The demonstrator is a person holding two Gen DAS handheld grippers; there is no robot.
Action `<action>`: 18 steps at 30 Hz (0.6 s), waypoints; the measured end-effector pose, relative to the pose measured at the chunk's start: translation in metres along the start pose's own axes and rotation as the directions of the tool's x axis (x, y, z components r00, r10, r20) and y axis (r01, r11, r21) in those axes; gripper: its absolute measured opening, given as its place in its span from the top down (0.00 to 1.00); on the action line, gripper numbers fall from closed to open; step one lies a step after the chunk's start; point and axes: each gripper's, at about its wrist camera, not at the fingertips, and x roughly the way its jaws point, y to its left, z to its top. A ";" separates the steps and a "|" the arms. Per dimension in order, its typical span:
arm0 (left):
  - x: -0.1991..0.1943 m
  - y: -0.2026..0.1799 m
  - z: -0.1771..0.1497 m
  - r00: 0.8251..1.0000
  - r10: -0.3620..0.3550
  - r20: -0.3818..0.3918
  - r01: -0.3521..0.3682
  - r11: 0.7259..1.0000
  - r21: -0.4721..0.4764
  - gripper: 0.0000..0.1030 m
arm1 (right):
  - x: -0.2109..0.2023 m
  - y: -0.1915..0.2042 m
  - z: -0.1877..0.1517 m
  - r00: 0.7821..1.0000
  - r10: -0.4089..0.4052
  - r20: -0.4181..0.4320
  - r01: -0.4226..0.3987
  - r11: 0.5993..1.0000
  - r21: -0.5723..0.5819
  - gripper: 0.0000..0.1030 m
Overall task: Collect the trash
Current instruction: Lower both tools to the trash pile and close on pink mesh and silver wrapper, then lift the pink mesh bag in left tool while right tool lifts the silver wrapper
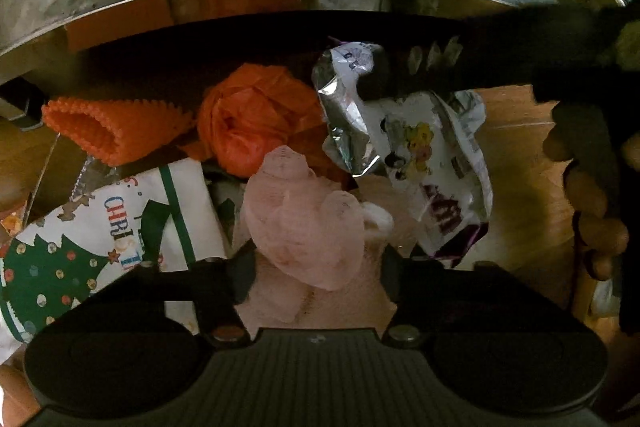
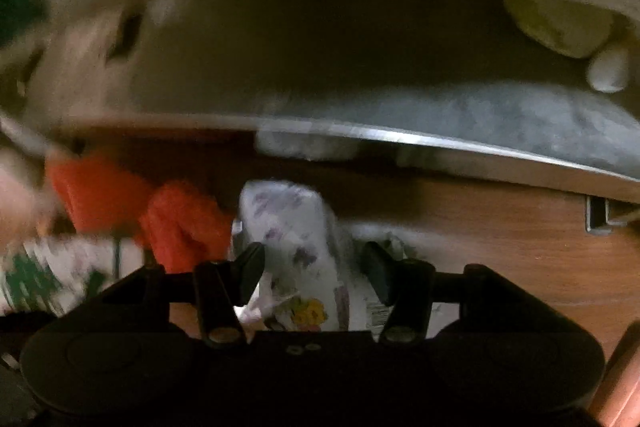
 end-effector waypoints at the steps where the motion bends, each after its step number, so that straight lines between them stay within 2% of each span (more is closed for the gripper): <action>1: 0.001 0.000 0.000 1.000 -0.006 0.001 0.006 1.000 -0.006 0.52 | 0.000 0.001 0.001 1.000 0.002 -0.002 -0.002 1.000 0.011 0.46; 4: 0.001 0.003 0.001 1.000 -0.009 -0.002 0.009 1.000 -0.010 0.58 | 0.004 0.008 0.003 0.999 -0.029 -0.015 0.028 0.999 -0.037 0.46; 9: -0.005 0.007 -0.003 1.000 -0.015 -0.009 0.015 1.000 -0.016 0.61 | 0.020 0.018 0.000 0.994 -0.095 -0.050 0.088 0.988 -0.126 0.46; 11: -0.005 0.010 -0.004 1.000 -0.020 -0.012 0.020 1.000 -0.019 0.62 | 0.026 0.017 -0.003 0.993 -0.093 -0.066 0.084 0.987 -0.135 0.46; 14: -0.004 0.012 -0.003 1.000 -0.023 -0.012 0.023 1.000 -0.018 0.64 | 0.023 0.014 -0.007 0.996 -0.072 -0.042 0.066 0.990 -0.127 0.49; 15: -0.004 0.012 -0.004 1.000 -0.023 -0.010 0.023 1.000 -0.019 0.65 | 0.021 0.014 -0.008 0.997 -0.065 -0.037 0.060 0.991 -0.122 0.53; 16: -0.004 0.012 -0.005 1.000 -0.022 -0.009 0.022 1.000 -0.019 0.66 | 0.019 0.014 -0.009 0.998 -0.060 -0.036 0.055 0.991 -0.122 0.60; 17: -0.006 0.013 -0.005 1.000 -0.021 -0.007 0.020 1.000 -0.019 0.66 | 0.017 0.014 -0.011 0.998 -0.053 -0.046 0.047 0.991 -0.123 0.81; 18: -0.008 0.013 -0.005 1.000 -0.021 -0.007 0.020 1.000 -0.020 0.66 | 0.015 0.015 -0.013 0.998 -0.050 -0.048 0.044 0.991 -0.123 0.83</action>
